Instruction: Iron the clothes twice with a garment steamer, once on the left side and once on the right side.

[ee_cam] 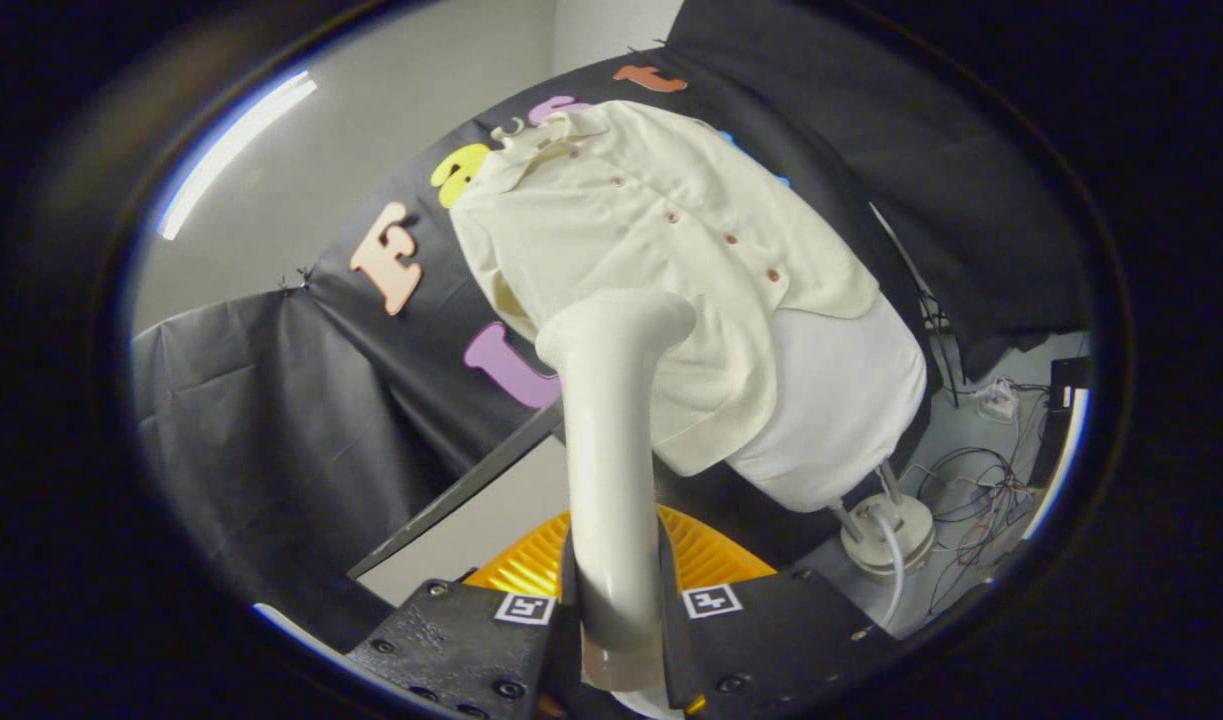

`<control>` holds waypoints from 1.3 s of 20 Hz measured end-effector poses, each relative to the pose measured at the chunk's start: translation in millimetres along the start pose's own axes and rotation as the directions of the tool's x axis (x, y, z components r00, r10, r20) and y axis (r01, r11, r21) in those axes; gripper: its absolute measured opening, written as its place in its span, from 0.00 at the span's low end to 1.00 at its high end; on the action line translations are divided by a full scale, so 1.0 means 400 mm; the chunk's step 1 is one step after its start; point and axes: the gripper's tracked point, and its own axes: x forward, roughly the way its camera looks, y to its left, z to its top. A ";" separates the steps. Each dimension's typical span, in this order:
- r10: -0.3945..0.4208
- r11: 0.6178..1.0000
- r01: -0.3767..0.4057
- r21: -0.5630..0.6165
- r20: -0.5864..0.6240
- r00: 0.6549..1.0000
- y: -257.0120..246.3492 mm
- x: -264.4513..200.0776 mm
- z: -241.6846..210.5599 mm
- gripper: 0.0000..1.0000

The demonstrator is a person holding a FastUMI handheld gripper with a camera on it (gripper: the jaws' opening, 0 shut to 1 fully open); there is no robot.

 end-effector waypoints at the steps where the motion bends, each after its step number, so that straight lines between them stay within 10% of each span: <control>1: 0.025 1.000 -0.025 -0.016 -0.004 1.000 0.051 -0.012 -0.015 0.32; 10: 0.141 0.973 -0.142 -0.180 -0.016 0.990 0.418 -0.129 -0.137 0.32; 26: 0.141 0.839 -0.038 -0.543 0.148 0.979 0.717 -0.262 -0.168 0.32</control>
